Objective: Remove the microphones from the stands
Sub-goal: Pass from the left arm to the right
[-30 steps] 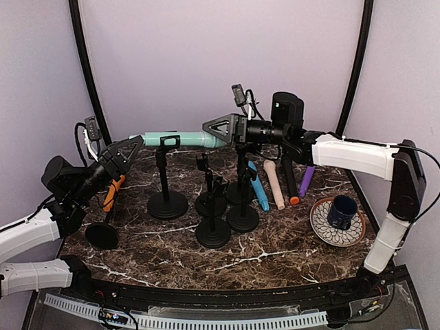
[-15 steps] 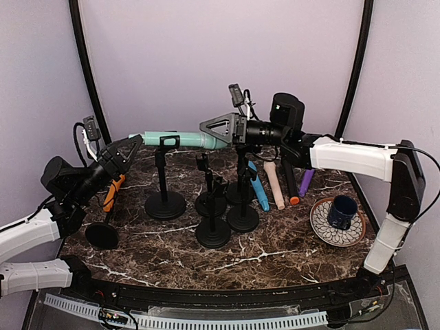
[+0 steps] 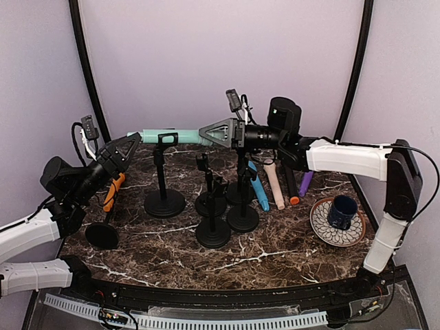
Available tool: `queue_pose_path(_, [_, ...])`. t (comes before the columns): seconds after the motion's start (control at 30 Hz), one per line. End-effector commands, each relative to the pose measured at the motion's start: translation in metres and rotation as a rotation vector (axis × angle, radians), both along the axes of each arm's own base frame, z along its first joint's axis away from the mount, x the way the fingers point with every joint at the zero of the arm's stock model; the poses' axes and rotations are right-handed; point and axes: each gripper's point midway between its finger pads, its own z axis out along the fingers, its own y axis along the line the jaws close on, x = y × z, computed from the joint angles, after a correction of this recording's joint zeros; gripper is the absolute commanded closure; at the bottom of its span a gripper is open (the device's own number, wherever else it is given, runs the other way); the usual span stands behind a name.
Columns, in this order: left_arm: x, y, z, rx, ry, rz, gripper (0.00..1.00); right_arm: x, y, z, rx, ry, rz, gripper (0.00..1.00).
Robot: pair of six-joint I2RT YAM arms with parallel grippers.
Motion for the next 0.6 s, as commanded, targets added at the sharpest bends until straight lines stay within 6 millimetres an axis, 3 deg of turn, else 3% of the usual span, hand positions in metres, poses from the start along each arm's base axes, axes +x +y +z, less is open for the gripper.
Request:
queue_pose_path(0.0, [-0.018,0.013,0.041,-0.096,-0.134,0.006,1.00,-0.013,0.002,0.013,0.059,-0.045,0.058,0.15])
queue_pose_path(0.2, [-0.017,0.012,0.035,-0.084,-0.119,0.007,1.00,-0.017,0.000,0.020,0.080,-0.062,0.071,0.36])
queue_pose_path(0.33, [-0.013,0.011,0.024,-0.056,-0.097,0.016,1.00,-0.022,-0.003,0.024,0.085,-0.076,0.080,0.44])
queue_pose_path(0.57, [-0.006,0.008,-0.020,0.037,-0.029,0.046,1.00,-0.021,-0.009,0.024,0.063,-0.113,0.033,0.53])
